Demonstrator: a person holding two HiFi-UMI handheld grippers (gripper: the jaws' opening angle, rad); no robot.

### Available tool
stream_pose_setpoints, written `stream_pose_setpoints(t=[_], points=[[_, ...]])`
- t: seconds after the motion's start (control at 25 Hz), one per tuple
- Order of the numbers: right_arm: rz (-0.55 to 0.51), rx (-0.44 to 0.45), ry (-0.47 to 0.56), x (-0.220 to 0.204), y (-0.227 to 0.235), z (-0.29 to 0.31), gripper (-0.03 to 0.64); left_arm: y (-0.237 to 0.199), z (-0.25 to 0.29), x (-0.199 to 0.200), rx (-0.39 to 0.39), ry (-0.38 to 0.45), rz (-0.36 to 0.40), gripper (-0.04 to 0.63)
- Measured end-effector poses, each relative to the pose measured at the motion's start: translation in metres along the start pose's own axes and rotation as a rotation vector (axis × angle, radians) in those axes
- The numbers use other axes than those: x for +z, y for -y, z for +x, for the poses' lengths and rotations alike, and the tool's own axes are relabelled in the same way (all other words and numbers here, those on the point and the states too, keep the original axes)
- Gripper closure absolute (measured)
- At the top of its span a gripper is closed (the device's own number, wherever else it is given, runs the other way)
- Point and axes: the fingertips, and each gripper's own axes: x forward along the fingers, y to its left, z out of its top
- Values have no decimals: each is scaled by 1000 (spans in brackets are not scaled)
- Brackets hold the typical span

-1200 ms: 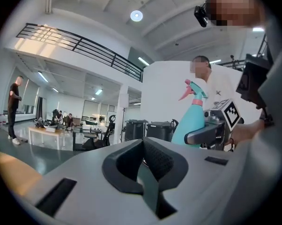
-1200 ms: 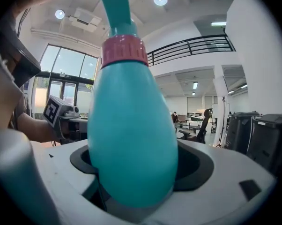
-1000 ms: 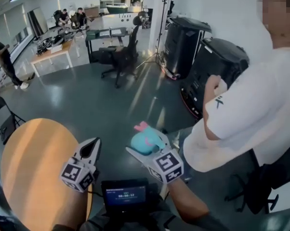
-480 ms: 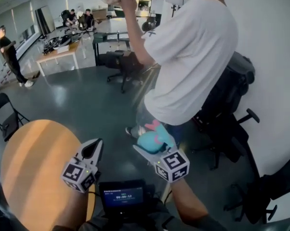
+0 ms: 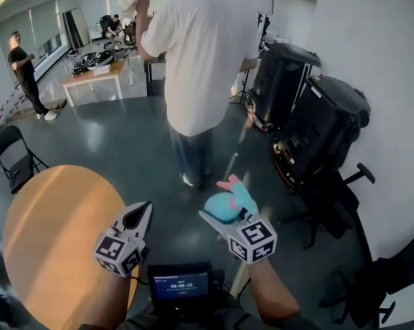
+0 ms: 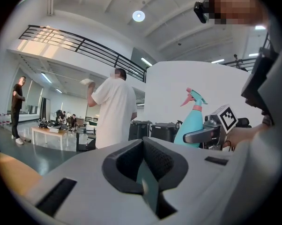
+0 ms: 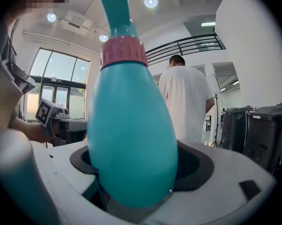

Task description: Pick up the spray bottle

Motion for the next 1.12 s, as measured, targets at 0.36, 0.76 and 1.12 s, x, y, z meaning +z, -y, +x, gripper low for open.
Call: stream_pose_setpoints(t=[0.36,0.76,1.12], points=[[-8,-18,-9,-2,5,-12,179,12,-2,2,-3,2,4,591],[-8,-30,-8,-1,10,-11,179,13,3,4,-12,-4,8,591],[-12,-35,7,4,11,-14,179,19,5,9,-21,5,17,591]])
